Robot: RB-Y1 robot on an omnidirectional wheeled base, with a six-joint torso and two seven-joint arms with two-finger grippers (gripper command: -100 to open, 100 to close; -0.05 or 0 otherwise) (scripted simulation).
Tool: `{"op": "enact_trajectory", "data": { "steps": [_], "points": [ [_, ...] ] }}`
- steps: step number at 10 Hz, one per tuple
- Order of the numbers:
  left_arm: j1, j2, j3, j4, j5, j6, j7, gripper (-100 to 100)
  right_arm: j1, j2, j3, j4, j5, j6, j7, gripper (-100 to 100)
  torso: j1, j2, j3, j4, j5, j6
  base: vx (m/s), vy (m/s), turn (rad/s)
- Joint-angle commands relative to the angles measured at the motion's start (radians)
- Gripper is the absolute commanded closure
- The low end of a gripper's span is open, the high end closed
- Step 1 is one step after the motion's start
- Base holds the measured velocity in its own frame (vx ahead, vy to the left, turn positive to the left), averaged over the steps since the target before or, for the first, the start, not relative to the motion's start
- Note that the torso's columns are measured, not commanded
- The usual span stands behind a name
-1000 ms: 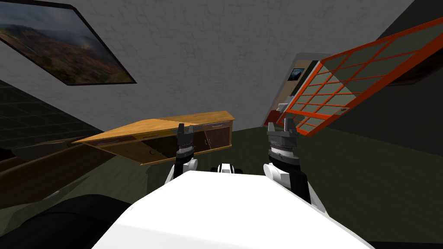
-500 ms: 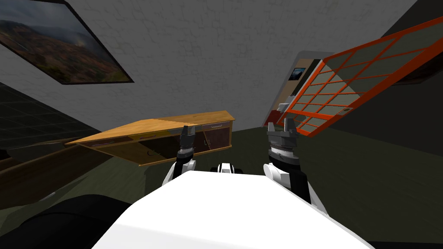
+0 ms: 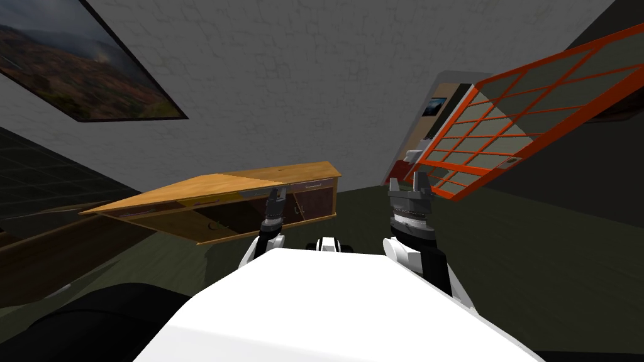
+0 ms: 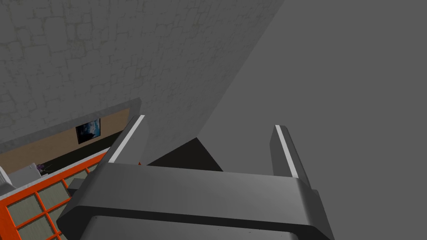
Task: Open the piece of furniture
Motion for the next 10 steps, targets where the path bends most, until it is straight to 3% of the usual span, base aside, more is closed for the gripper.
{"op": "enact_trajectory", "data": {
  "steps": [1, 6, 10],
  "points": [
    [-0.006, 0.01, 0.005, 0.053, 0.008, -0.038, 0.004, -100, 0.0, 0.0, 0.0, 0.0, 0.0, 0.0, 0.0, 0, 0.001, 0.0, 0.0, 0.0, 0.0, 0.0, 0.066, -0.018, 0.004],
    [-0.022, 0.025, 0.015, 0.208, 0.03, -0.154, 0.013, -100, 0.0, 0.0, 0.0, 0.0, 0.0, 0.0, 0.0, 0, -0.001, -0.001, -0.001, 0.0, 0.0, 0.0, 0.095, -0.032, 0.008],
    [-0.03, 0.026, 0.02, 0.299, 0.04, -0.206, 0.017, -100, 0.0, 0.0, 0.0, 0.0, 0.0, 0.0, 0.0, 0, 0.0, 0.001, 0.0, 0.0, 0.0, 0.0, 0.087, -0.026, 0.006]
  ]
}}
